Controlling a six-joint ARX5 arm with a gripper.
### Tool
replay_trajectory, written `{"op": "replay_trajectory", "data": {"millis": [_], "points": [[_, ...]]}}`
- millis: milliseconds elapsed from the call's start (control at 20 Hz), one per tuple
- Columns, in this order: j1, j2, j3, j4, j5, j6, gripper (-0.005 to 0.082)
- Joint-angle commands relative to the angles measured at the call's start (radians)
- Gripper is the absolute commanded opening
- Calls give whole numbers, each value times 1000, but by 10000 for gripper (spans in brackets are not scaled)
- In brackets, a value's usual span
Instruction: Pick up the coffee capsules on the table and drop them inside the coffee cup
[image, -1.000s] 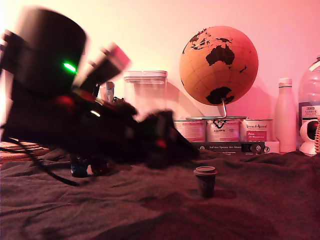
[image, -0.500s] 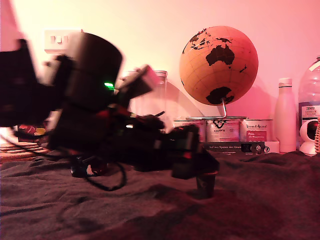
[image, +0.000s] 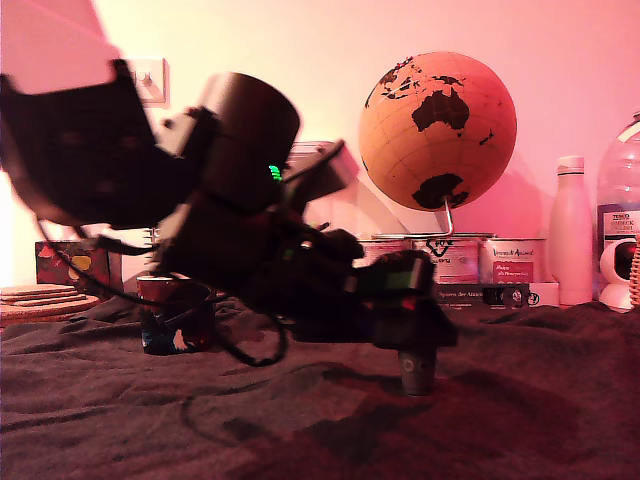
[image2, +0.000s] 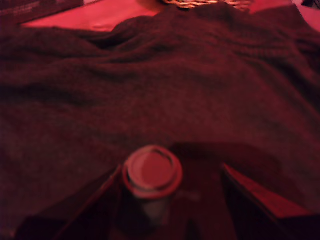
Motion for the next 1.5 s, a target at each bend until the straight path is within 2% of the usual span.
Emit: {"op": "replay_trajectory", "data": {"millis": [0, 350, 550, 850, 1100, 1350, 1450], "points": [[-6, 45, 5, -24, -11, -13, 566], [-4, 45, 23, -83, -56, -31, 566], [-2, 45, 27, -83, -56, -38, 515], [-2, 63, 48, -84, -56, -52, 503], [-2, 65, 49, -85, -56, -56, 363], [-2, 65, 49, -90, -55, -56, 282], [-2, 65, 49, -89, -56, -56, 280]]}}
